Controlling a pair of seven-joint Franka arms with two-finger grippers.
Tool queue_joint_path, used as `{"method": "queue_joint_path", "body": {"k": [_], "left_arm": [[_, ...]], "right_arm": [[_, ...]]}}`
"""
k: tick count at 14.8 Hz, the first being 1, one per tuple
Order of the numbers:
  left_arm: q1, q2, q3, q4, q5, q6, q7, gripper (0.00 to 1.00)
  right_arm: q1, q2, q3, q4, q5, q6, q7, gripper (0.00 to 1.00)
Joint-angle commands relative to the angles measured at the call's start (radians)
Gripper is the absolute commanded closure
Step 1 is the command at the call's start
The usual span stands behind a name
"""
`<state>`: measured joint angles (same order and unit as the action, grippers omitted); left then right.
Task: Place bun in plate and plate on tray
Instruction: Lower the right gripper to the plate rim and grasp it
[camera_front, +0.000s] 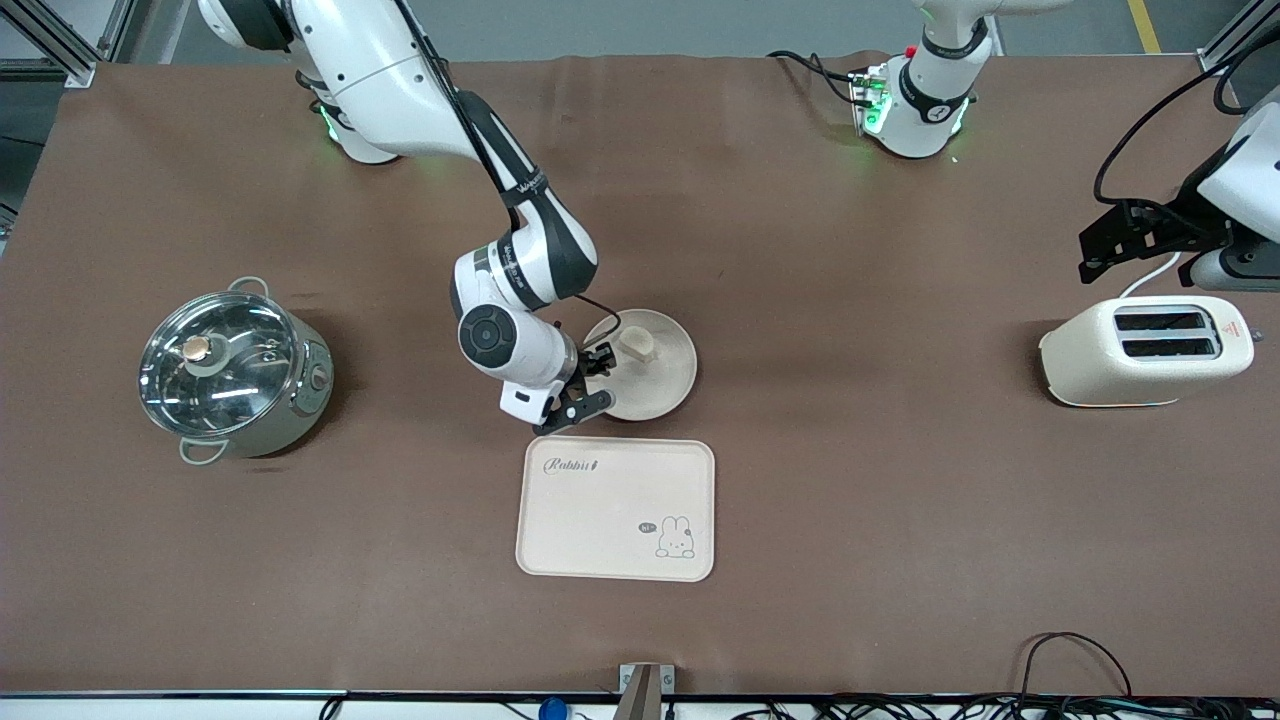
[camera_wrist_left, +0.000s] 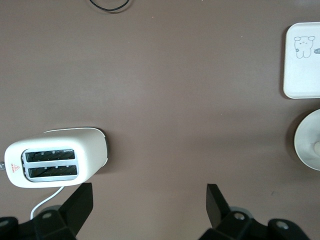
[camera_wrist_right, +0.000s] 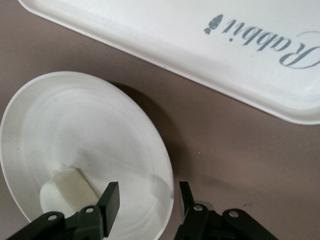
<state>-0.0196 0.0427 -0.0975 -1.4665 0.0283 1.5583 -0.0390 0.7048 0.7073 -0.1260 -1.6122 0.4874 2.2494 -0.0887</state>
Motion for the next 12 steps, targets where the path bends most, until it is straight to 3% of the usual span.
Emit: {"method": "queue_joint_path", "body": {"k": [1,6,8,12], "left_arm": [[0.003,-0.007,0.005,-0.003,-0.022,-0.006,0.013,0.00],[0.000,-0.006,0.005,-0.003,-0.022,-0.003,0.007,0.00],[0.001,-0.004,0.005,-0.003,-0.021,-0.003,0.007,0.00],[0.001,0.000,0.005,-0.002,-0.022,-0.003,0.008,0.00]], "right_arm": [[-0.001,0.003,0.000,-0.014,0.013,0.013,-0.034,0.46],[-0.005,0.034,0.000,-0.011,0.016,0.059,-0.049,0.57],[-0.001,0.037,0.000,-0.011,0.014,0.059,-0.051,0.71],[-0.005,0.037,0.000,-0.012,0.013,0.053,-0.072,0.85]]}}
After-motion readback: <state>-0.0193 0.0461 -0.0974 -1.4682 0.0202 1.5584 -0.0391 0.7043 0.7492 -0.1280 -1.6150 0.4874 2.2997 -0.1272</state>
